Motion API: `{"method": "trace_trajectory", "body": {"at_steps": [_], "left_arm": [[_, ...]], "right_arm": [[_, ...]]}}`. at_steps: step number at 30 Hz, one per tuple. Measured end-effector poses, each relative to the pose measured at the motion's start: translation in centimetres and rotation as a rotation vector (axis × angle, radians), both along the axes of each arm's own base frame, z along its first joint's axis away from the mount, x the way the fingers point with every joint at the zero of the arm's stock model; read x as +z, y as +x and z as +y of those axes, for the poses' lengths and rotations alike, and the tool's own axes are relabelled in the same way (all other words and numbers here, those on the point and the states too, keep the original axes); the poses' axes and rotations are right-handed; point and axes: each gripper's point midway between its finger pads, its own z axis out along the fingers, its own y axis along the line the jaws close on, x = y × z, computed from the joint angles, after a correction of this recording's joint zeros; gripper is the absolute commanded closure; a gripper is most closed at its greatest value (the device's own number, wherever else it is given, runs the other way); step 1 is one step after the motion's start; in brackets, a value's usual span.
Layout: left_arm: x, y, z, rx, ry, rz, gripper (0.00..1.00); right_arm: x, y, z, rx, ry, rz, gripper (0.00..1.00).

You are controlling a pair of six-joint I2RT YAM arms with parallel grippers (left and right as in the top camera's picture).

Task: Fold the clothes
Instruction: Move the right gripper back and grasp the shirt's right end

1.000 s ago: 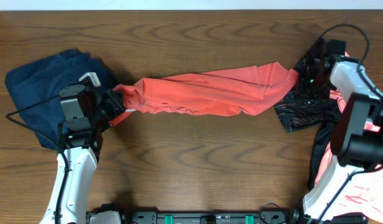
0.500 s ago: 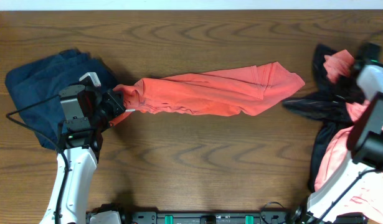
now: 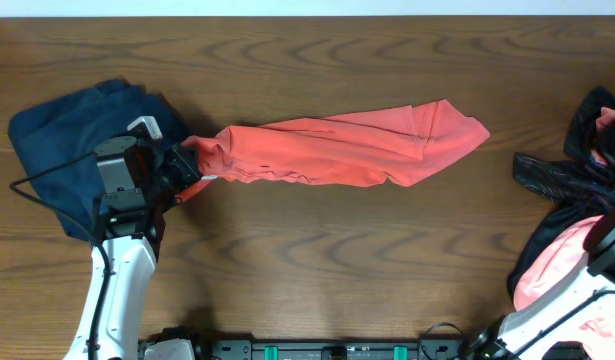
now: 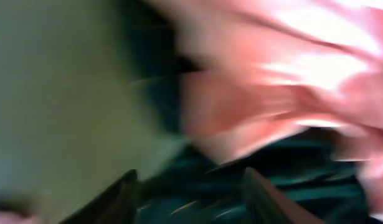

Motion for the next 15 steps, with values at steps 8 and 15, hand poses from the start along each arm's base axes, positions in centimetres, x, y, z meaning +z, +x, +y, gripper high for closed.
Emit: {"method": "trace_trajectory", "body": {"at_steps": [8,15], "left_arm": [[-0.3,-0.3,0.0,0.0,-0.002,0.017,0.94],[-0.9,-0.8,-0.1,0.0,-0.009,0.051,0.94]], "right_arm": [[5.2,3.7,17.8,0.544,0.121,-0.058,0.43],[1.7,2.4,29.8,0.848,0.149,0.021,0.44]]}}
